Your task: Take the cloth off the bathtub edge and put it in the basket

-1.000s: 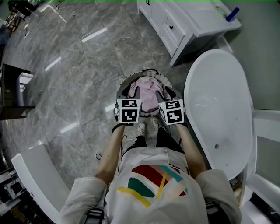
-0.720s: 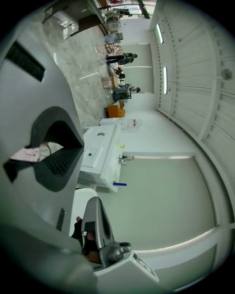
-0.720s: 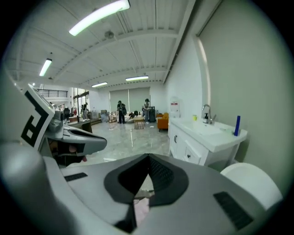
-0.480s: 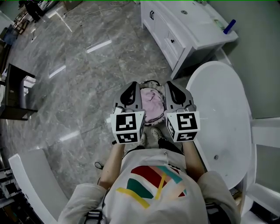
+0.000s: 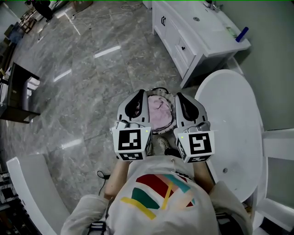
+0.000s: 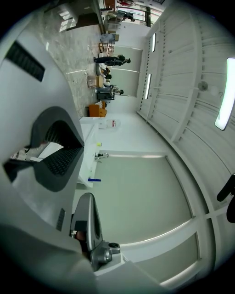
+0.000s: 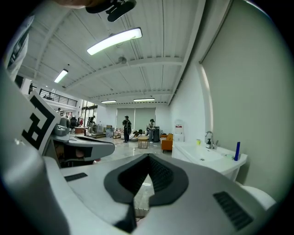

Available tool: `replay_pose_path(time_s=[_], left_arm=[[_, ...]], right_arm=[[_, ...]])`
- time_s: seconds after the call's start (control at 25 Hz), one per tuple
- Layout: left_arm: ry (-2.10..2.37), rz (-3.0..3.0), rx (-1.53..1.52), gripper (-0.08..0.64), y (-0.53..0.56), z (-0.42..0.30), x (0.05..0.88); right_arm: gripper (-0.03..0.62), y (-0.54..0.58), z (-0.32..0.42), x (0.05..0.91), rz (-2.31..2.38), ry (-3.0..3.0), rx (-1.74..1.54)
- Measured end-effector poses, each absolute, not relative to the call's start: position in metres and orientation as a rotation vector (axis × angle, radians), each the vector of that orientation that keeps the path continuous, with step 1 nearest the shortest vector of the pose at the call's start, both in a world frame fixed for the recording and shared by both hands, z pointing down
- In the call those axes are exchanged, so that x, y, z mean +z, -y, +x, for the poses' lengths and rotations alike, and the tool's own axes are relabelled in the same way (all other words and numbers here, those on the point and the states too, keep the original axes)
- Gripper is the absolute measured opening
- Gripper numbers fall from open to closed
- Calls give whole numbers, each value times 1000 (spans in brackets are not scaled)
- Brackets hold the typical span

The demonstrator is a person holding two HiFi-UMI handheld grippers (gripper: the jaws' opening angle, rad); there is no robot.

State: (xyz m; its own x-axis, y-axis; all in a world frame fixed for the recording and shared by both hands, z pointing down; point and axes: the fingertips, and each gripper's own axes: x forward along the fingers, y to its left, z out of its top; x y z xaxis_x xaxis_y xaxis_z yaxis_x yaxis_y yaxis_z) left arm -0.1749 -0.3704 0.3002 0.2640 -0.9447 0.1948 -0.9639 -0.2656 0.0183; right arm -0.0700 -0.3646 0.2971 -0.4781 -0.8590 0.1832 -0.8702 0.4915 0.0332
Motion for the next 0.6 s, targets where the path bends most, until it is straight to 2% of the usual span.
replay_pose_path(time_s=[0.6], left_arm=[[1892,2409,147,18,364,-175,271]], right_arm=[[12,360,-64,283,1485,2584,38]])
